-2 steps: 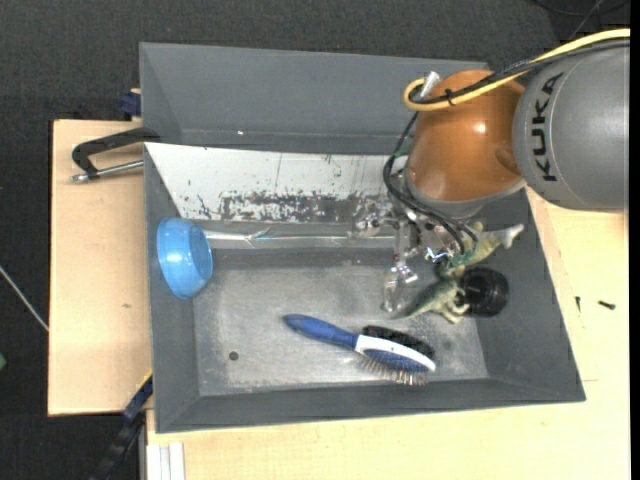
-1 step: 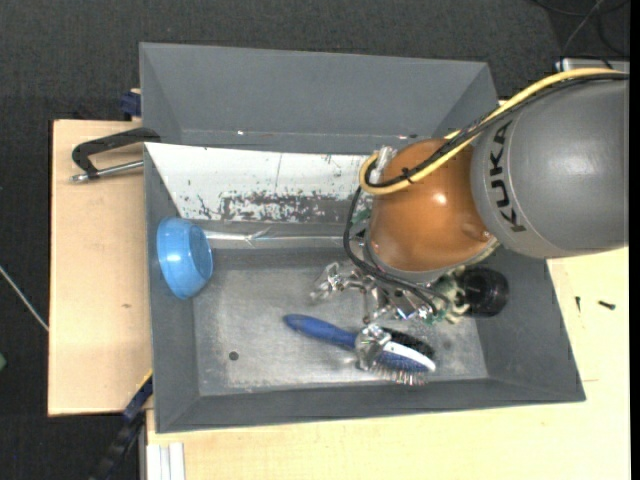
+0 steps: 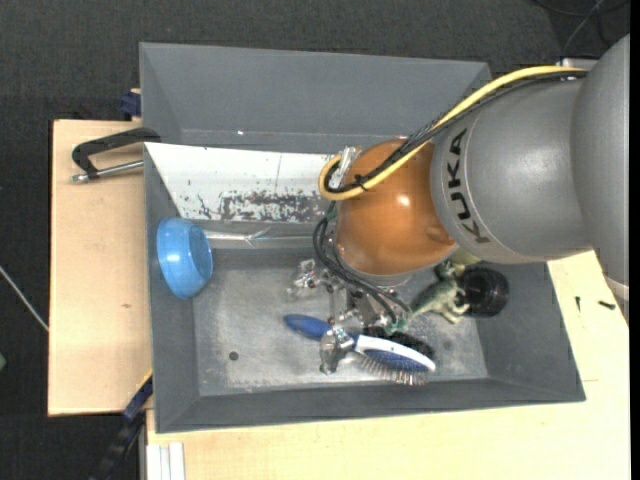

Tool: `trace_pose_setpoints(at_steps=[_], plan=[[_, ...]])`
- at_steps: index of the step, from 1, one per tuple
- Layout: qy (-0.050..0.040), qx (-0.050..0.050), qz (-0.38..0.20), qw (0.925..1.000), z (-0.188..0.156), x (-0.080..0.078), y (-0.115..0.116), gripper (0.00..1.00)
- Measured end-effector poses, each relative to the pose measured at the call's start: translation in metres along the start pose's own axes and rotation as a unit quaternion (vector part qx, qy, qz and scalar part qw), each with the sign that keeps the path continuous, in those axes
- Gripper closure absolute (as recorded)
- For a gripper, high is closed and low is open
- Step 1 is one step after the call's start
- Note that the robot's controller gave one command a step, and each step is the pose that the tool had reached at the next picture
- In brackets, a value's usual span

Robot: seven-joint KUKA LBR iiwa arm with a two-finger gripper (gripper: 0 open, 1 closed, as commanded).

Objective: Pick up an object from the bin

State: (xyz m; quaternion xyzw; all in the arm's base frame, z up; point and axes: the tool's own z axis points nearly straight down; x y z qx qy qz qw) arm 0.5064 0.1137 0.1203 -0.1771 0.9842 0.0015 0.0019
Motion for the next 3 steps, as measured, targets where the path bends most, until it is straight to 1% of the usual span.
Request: trace_pose_setpoints(at_steps=[1,2,3], plan=[[-0.0015,0.000,0.012,0.9999,0.049,0.020,-0.040,0.00],[-0.0067,0.002,0.012,0.9999,0.046,0.017,-0.040,1.00],[-0.0045,0.003,0.017,0.9998,-0.081,0.013,-0.073,1.00]])
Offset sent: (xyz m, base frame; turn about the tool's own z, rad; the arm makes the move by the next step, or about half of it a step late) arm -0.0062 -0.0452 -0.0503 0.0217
